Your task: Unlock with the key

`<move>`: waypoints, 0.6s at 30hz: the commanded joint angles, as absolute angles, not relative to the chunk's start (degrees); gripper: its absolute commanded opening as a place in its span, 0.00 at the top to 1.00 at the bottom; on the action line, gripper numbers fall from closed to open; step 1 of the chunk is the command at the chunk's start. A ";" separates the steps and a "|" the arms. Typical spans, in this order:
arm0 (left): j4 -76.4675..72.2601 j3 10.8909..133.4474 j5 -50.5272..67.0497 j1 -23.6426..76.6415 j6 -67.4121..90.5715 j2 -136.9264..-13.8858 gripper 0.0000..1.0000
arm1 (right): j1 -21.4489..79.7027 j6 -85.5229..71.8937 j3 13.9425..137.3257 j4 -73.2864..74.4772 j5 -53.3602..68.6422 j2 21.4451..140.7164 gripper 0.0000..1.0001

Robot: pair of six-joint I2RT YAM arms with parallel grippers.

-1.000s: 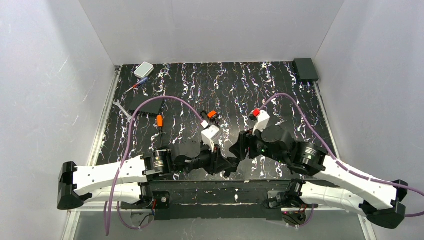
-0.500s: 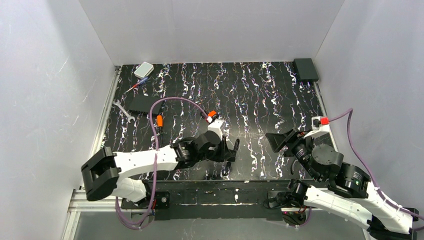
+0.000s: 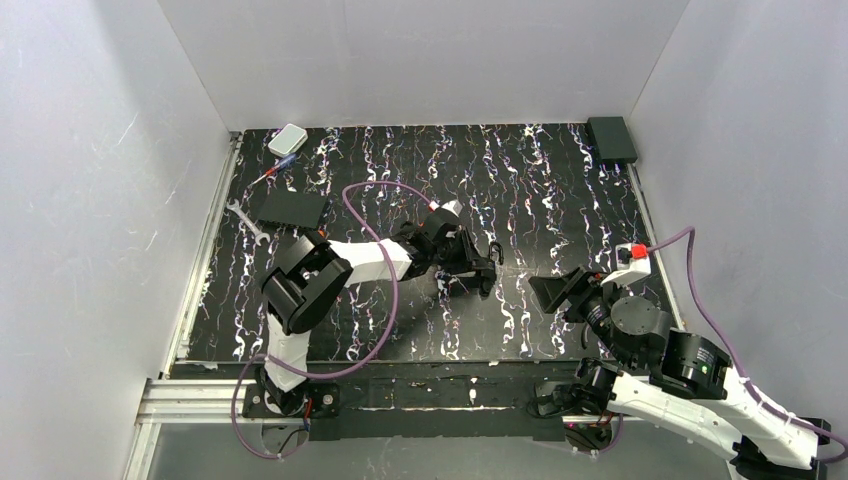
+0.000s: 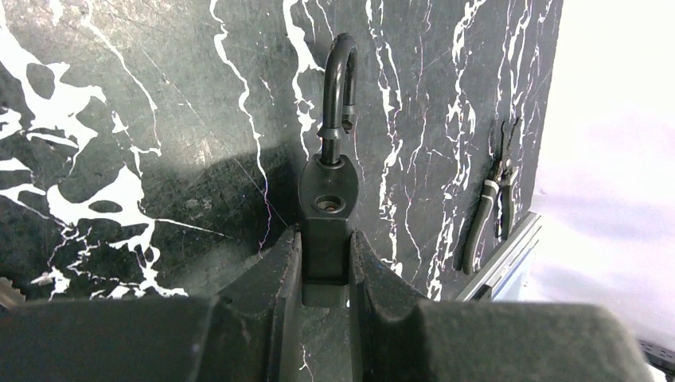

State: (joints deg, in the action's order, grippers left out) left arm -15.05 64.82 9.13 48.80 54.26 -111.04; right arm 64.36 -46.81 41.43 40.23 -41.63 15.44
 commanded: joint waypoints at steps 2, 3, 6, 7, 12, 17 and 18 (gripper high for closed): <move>-17.40 66.65 12.68 47.00 54.81 -110.97 0.95 | 64.52 -47.06 41.35 38.12 -41.92 14.26 0.22; -17.40 66.59 12.90 46.71 54.43 -111.00 0.88 | 64.52 -46.76 41.47 37.93 -41.81 14.24 0.22; -17.32 66.30 13.53 46.04 52.91 -110.36 0.57 | 64.53 -46.05 41.87 37.75 -41.75 14.64 0.21; -17.03 66.10 13.30 45.98 52.25 -110.00 0.47 | 64.51 -45.87 41.98 37.71 -41.83 14.89 0.21; -11.09 66.07 10.15 45.85 47.30 -104.60 0.13 | 64.57 -45.49 42.73 37.30 -41.80 15.86 0.21; 1.18 68.39 3.95 45.90 39.04 -96.59 0.05 | 64.55 -44.27 43.95 36.58 -42.12 17.39 0.21; 4.39 68.92 2.70 45.96 37.33 -94.87 0.05 | 64.57 -44.01 44.29 36.49 -42.11 17.73 0.21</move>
State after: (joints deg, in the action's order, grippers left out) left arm -7.86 65.08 9.17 45.93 46.46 -104.38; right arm 64.36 -45.50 41.50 39.77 -41.41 16.10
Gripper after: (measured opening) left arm 0.946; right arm 0.794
